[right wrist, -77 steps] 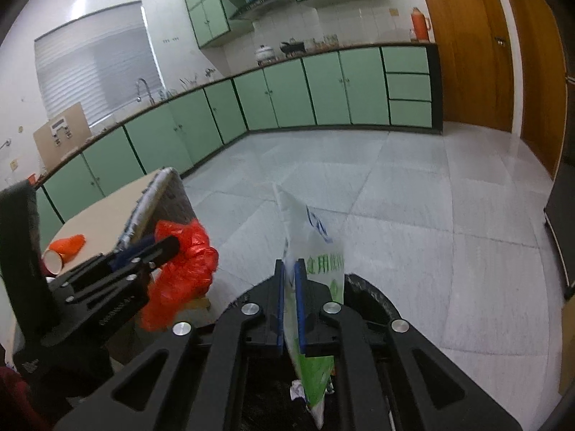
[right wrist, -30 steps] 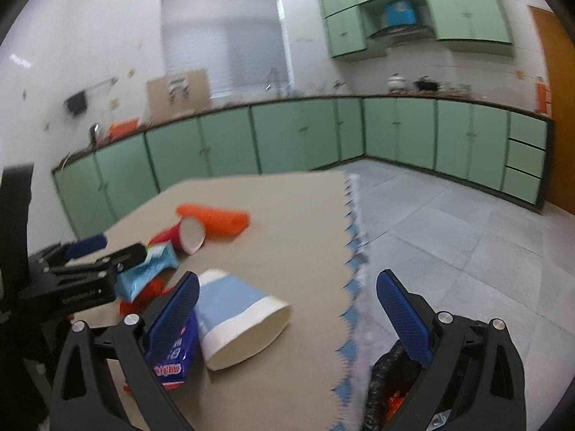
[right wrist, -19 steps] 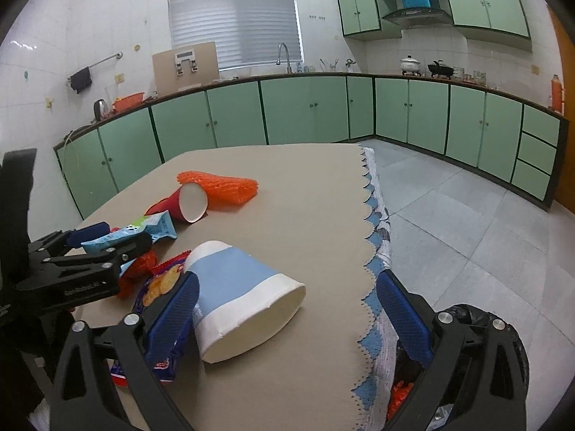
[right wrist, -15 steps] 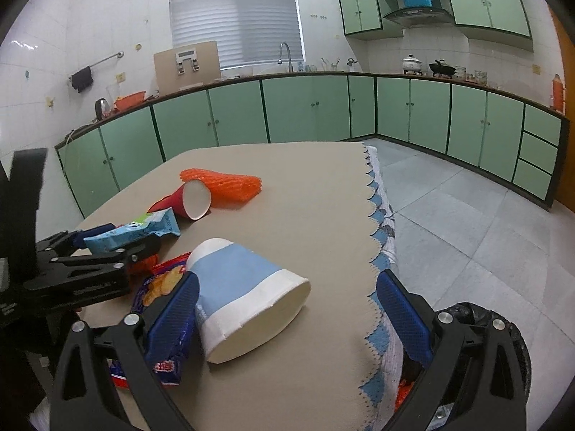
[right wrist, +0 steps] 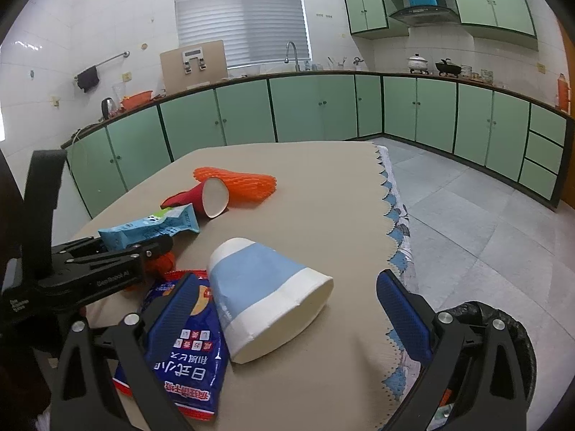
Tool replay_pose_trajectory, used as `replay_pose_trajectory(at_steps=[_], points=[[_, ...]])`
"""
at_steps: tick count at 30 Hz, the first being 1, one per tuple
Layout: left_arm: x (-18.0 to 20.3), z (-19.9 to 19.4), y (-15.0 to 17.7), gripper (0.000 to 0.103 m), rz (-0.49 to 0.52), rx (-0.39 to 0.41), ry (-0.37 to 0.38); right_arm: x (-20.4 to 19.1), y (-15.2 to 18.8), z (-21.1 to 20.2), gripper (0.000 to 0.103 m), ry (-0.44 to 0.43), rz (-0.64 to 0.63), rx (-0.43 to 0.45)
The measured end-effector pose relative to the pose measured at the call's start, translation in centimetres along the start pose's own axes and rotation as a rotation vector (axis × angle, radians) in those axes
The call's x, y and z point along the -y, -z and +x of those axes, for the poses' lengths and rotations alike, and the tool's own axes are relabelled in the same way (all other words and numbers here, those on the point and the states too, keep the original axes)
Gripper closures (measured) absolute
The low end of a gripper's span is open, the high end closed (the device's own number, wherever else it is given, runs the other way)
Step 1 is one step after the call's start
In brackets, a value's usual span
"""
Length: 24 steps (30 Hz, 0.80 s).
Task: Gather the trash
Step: 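Grasp the blue milk carton with the left gripper and lift it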
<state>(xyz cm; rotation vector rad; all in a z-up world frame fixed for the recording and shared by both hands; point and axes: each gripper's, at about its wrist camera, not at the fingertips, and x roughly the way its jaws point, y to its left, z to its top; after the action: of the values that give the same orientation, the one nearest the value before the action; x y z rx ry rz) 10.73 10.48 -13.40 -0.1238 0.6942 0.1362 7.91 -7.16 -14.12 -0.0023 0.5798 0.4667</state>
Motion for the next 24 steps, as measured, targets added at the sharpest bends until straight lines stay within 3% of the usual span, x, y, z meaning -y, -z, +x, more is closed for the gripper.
replay_pose_trajectory(at_steps=[14,24], points=[[-3.6,-5.3,-2.6,0.059,-0.039,0.142,-0.010,-1.1,-0.4,0.3,0.006,-0.001,-0.013,0.002],[-7.8,-6.1,-1.1,0.059,-0.062,0.136,-0.099,-5.1,-1.2,0.9,0.006,-0.052,-0.041,0.022]])
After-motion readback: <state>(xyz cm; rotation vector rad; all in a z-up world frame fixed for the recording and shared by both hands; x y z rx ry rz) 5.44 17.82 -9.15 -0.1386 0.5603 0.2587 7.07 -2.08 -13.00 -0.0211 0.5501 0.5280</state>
